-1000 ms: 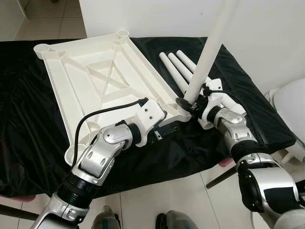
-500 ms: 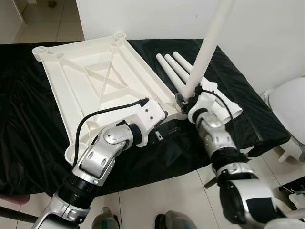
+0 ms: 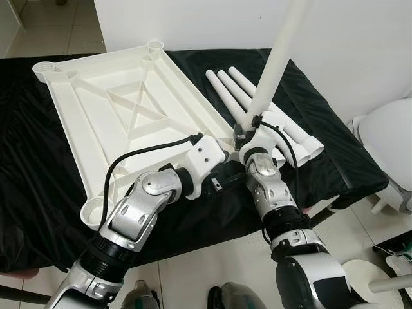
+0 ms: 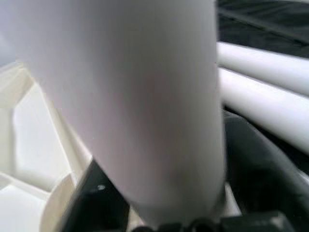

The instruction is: Building children table

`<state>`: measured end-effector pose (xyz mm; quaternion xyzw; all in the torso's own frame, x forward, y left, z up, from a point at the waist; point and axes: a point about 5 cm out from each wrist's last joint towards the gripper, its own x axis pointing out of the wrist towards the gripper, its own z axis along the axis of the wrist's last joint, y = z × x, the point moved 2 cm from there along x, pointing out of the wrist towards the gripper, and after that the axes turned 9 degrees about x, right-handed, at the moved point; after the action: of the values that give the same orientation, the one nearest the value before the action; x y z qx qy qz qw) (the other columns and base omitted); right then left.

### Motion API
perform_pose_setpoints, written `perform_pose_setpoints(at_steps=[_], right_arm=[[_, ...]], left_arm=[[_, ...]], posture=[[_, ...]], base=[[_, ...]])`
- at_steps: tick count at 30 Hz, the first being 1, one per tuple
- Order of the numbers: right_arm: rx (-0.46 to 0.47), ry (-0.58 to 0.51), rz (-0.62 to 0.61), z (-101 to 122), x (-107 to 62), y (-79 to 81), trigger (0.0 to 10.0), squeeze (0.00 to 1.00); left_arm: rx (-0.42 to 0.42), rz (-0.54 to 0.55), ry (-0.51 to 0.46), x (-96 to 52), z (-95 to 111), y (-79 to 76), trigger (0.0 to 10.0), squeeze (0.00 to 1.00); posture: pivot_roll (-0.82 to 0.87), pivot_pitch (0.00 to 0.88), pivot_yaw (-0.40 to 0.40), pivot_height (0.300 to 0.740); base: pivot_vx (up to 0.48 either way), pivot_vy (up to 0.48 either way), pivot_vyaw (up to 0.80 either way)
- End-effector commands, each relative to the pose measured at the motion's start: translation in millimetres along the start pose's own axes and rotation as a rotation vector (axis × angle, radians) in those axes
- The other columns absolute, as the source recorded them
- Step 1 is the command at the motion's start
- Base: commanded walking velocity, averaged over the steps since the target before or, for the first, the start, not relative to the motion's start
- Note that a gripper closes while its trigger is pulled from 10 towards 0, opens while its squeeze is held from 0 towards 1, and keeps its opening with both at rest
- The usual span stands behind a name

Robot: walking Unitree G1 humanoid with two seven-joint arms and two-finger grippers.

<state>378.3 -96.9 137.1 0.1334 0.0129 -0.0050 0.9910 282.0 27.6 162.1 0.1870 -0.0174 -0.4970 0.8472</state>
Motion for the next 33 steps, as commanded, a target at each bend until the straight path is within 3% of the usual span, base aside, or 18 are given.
perform_pose_setpoints(at_steps=[1,5,8,9,11,12,17,21,33], right_arm=[[0.025,0.014,0.005,-2.1,-1.2,1.0,10.0,1.00],[0.044,0.017,0.118,0.4,-3.4,8.5,10.0,1.00],[0.041,0.014,0.191,5.4,-3.9,4.9,10.0,1.00],[0.006,0.010,0.258,10.7,-4.2,-1.1,10.0,0.18],[-0.007,0.012,0.278,12.0,-4.2,-3.8,10.0,0.18],[-0.028,0.025,0.296,13.8,-2.4,-12.9,10.0,0.00],[-0.087,0.056,0.357,18.4,0.8,-32.4,10.0,0.00],[-0.241,0.102,0.517,19.2,-0.5,-45.4,10.0,0.00],[-0.337,0.134,0.606,14.4,6.6,-43.3,10.0,0.00]], left_arm=[[0.004,0.008,0.006,-0.6,-1.4,0.8,10.0,0.00],[0.007,0.011,0.006,0.0,-1.6,0.9,10.0,0.00],[0.011,0.010,0.007,-0.2,-1.5,1.5,10.0,0.00],[0.014,0.010,0.008,-0.8,-1.6,2.6,10.0,0.00],[0.015,0.011,0.009,-0.9,-1.8,3.0,10.0,0.00],[0.017,0.010,0.010,-1.0,-1.9,3.2,10.0,0.00],[0.020,0.007,0.011,-1.1,-2.0,3.2,10.0,0.00],[0.024,-0.003,0.008,-0.4,-1.3,2.4,10.0,0.00],[0.032,0.000,0.009,-1.1,0.1,4.8,10.0,0.00]], posture=[[-0.04,0.000,-0.068,0.740],[-0.04,0.000,-0.065,0.740],[-0.04,0.000,-0.066,0.740],[-0.04,0.000,-0.065,0.740],[-0.04,0.000,-0.065,0.740],[-0.04,0.000,-0.065,0.740],[-0.04,0.000,-0.060,0.740],[-0.05,0.000,-0.053,0.740],[-0.03,0.000,-0.047,0.740]], base=[[0.000,0.000,0.00],[0.000,0.000,0.00],[0.000,0.000,0.00],[0.000,0.000,0.00],[0.000,0.000,0.00],[0.000,0.000,0.00],[0.000,0.000,0.00],[0.000,0.000,0.00],[0.000,0.000,0.00]])
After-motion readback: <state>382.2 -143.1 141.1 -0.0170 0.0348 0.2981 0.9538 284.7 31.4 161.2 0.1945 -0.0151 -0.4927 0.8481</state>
